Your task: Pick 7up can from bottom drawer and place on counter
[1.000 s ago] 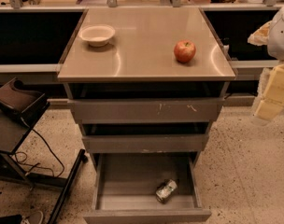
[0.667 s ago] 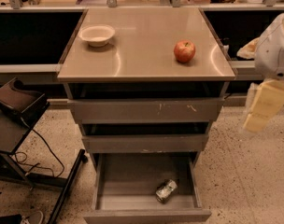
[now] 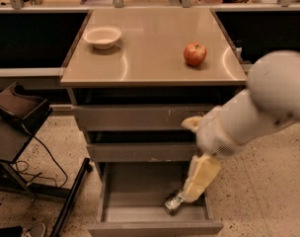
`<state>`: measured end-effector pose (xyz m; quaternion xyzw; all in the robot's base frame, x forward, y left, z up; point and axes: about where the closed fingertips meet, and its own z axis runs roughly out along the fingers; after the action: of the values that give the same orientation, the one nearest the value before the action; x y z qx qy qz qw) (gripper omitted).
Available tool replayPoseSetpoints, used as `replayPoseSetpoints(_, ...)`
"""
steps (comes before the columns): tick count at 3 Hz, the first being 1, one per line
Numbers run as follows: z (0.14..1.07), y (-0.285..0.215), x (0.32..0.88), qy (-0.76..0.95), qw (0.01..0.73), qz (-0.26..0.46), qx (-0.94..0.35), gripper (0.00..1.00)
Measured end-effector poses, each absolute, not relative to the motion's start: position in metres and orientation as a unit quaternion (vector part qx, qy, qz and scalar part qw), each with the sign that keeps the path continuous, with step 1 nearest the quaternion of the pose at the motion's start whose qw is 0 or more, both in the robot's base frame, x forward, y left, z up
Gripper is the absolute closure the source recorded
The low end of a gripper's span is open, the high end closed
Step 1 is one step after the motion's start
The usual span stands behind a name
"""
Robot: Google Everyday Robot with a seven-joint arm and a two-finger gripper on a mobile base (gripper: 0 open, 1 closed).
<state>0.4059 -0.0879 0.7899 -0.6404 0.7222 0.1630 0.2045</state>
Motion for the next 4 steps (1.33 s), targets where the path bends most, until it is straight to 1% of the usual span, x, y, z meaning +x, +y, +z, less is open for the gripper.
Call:
replayPoseSetpoints(1,0.675,-0.026,0.38,0.714,0.168,0.252,-0.631,0.0)
replayPoseSetpoints(2,0.558,0.006,0.349,0.731,0.098,0.293,-0.608,0.0)
replayPoseSetpoints(3,0.483,0.017,0.364,0.77,0.077,0.273,-0.572,0.0)
replayPoseSetpoints(4,0.479,0.027,0.384,0.787,0.104,0.265,-0.547,0.0)
